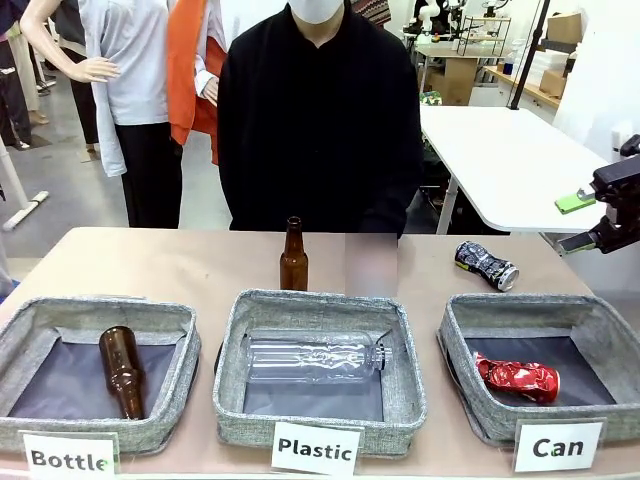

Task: Sort the can waste into the basket.
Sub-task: Pick up the can waste from the table and place it in the right Fabric basket.

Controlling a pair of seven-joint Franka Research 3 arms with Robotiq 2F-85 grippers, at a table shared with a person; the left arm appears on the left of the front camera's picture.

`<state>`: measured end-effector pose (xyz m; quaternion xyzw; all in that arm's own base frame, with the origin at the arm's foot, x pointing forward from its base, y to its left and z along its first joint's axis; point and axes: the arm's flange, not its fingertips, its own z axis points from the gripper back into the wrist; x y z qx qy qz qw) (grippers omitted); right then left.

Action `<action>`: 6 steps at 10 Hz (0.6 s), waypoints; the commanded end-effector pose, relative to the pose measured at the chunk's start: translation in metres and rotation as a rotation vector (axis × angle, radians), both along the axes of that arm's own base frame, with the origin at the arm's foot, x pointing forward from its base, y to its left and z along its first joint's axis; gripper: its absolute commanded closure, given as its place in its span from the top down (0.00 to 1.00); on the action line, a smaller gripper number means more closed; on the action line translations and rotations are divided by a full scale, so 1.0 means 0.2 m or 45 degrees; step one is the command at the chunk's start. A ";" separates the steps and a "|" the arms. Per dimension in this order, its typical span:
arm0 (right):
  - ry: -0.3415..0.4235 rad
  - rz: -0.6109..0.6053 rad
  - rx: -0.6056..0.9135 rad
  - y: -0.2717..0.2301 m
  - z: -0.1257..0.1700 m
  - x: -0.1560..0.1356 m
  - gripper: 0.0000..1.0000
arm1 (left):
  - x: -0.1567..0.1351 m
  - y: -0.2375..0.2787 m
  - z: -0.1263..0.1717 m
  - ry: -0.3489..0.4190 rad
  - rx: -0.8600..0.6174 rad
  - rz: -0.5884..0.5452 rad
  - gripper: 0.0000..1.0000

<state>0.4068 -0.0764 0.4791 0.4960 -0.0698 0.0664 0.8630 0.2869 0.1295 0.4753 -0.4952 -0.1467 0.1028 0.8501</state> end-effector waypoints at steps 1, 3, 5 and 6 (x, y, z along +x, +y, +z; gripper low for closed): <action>-0.016 0.028 -0.002 -0.02 0.01 0.01 1.00 | -0.01 0.00 0.01 0.008 -0.013 0.003 1.00; -0.024 -0.050 -0.229 0.07 0.02 0.04 1.00 | -0.01 0.00 0.01 0.008 -0.013 0.003 1.00; -0.093 -0.195 -0.558 0.11 0.03 0.21 1.00 | -0.01 0.00 0.01 0.008 -0.013 0.003 1.00; -0.119 -0.274 -0.718 0.12 0.03 0.26 1.00 | -0.01 0.00 0.01 0.008 -0.013 0.003 1.00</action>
